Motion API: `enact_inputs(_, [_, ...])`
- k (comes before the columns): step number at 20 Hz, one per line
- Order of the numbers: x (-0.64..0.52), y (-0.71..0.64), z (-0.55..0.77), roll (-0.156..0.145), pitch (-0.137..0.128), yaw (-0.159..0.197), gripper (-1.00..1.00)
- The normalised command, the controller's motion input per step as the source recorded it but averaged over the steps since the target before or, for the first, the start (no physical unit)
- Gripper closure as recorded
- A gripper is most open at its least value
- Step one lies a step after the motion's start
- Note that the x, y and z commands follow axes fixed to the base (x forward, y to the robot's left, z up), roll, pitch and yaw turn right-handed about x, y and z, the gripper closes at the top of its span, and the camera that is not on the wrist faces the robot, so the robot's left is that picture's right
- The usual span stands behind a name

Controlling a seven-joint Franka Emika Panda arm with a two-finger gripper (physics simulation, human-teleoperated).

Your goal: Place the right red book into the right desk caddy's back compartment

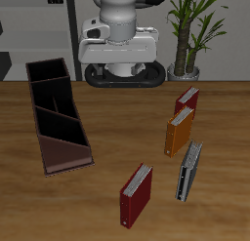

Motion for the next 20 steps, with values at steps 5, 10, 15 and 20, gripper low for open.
enact_inputs(5, [0.25,-0.12,0.12,-0.014,-0.001,-0.008,-1.00])
enact_inputs(10, [0.28,-0.03,0.09,-0.027,-0.011,-0.008,-1.00])
enact_inputs(15, [0.23,0.03,0.10,-0.028,-0.013,-0.009,-1.00])
enact_inputs(20, [0.25,-0.02,0.06,-0.024,-0.004,0.012,-1.00])
